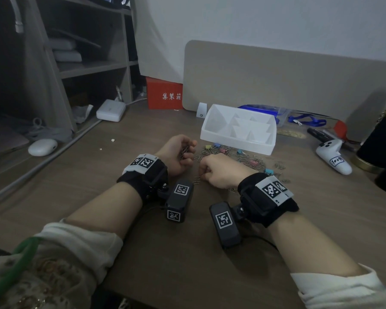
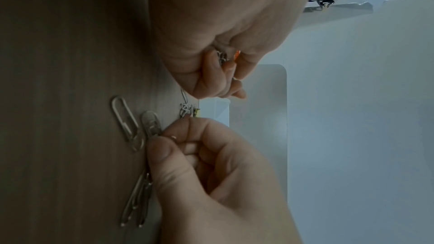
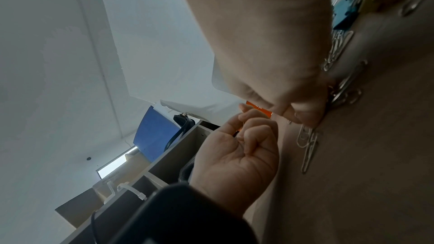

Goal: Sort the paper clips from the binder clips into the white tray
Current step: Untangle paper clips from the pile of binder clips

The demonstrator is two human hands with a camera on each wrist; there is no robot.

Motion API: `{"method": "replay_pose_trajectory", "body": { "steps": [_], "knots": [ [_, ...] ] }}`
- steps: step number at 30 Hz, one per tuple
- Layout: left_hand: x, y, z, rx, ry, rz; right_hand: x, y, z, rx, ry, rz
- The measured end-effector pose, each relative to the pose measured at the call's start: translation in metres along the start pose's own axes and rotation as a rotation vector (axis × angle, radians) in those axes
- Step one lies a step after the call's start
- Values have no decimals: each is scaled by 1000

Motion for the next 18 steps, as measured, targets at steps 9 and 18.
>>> {"method": "replay_pose_trajectory", "body": {
  "steps": [9, 18],
  "knots": [
    [1, 0, -1, 4, -4, 11, -4, 0, 1, -42, -2, -30],
    [3, -1, -2, 23, -56, 38, -13, 6, 34, -423, -81, -116]
  ]
}}
Point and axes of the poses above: each hand's wrist, its own y-axis away from the middle knuckle, its own z-axis out of the back of the hand, x = y × z, the point moved 8 cm from there along -y, towards the middle knuckle, and after that the axes turned 13 degrees about -y, right-handed, at the moved point
